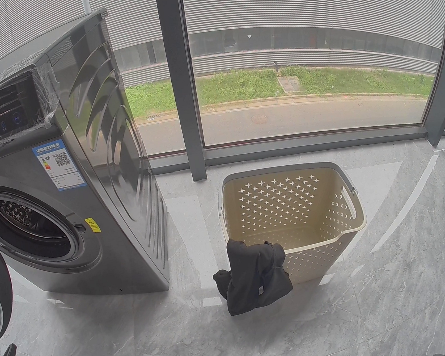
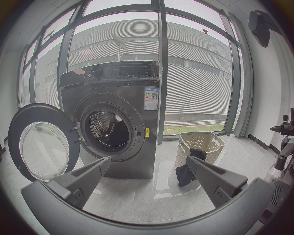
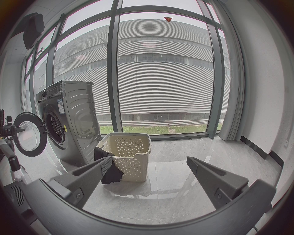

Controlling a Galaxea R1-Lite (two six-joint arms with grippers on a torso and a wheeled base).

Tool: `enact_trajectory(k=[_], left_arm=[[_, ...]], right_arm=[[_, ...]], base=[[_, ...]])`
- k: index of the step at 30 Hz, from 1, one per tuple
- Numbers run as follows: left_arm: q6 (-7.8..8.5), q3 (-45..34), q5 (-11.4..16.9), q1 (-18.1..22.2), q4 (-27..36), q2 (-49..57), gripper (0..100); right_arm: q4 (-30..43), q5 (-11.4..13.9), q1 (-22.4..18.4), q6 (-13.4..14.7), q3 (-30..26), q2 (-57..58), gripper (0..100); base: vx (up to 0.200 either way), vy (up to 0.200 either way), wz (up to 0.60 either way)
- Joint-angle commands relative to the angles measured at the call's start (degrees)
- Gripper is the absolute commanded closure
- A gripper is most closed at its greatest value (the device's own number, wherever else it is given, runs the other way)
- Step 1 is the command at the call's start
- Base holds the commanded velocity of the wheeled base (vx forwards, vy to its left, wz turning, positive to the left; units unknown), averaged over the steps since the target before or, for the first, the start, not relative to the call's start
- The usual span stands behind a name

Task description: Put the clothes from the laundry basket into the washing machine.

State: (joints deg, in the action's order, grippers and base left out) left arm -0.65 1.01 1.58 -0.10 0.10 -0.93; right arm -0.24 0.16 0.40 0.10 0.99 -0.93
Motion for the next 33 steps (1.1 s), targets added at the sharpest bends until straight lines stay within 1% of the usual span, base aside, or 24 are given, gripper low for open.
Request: enact_trajectory(k=[1,16,25,33], left_arm=[[-0.06,-1.0,0.0,0.0,0.0,0.9,0],[-0.14,-1.0,-0.1,0.0,0.0,0.9,0],[-0.14,-1.0,-0.1,0.0,0.0,0.9,0],[0.03,-1.0,0.0,0.0,0.0,0.9,0]], right_arm=[[0.0,0.0,0.0,0.0,-1.0,0.6,0],[0.0,0.0,0.0,0.0,-1.0,0.6,0],[0.0,0.0,-0.1,0.0,-1.0,0.6,0],[0.0,0.0,0.0,0.0,-1.0,0.6,0]], base=[[0.000,0.000,0.00],[0.000,0.000,0.00],[0.000,-0.200,0.00],[0.000,0.000,0.00]])
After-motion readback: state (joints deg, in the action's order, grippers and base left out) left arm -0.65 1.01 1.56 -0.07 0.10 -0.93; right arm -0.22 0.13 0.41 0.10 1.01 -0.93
